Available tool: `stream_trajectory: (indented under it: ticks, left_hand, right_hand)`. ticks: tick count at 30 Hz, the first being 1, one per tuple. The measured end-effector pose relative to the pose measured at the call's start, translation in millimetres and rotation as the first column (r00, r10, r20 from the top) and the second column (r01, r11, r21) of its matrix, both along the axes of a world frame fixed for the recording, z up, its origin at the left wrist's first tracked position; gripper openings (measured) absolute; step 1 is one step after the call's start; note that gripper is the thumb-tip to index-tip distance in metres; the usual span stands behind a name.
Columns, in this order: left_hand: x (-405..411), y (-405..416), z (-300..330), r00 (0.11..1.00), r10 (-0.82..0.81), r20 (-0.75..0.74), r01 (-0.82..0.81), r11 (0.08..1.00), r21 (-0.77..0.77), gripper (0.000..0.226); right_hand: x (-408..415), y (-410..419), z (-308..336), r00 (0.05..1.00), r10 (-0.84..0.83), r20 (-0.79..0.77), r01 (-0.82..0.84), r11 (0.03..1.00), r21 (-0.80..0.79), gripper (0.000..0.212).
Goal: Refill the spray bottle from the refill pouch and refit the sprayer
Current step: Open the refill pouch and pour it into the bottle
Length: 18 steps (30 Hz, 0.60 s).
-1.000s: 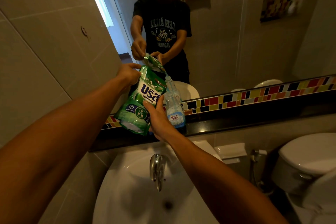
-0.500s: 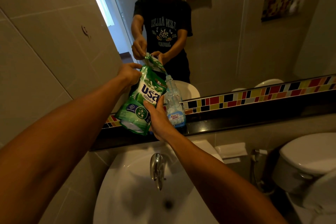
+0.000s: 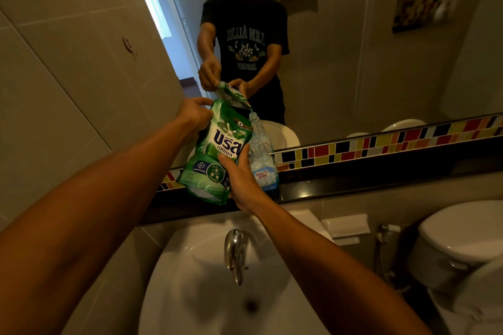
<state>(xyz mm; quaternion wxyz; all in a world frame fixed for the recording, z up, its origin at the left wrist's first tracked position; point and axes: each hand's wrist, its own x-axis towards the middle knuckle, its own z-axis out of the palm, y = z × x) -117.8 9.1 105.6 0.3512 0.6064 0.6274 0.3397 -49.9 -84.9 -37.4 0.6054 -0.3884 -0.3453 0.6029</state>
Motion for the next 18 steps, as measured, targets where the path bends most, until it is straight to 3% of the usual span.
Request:
stream_trajectory:
  ticks: [18]
  left_hand:
    - [-23.3, -6.4, -67.4, 0.984, 0.113, 0.136, -0.113, 0.994, -0.008, 0.045]
  right_hand:
    - [34.2, 5.0, -48.1, 0.923, 0.016, 0.385, -0.024, 1.000, 0.015, 0.106]
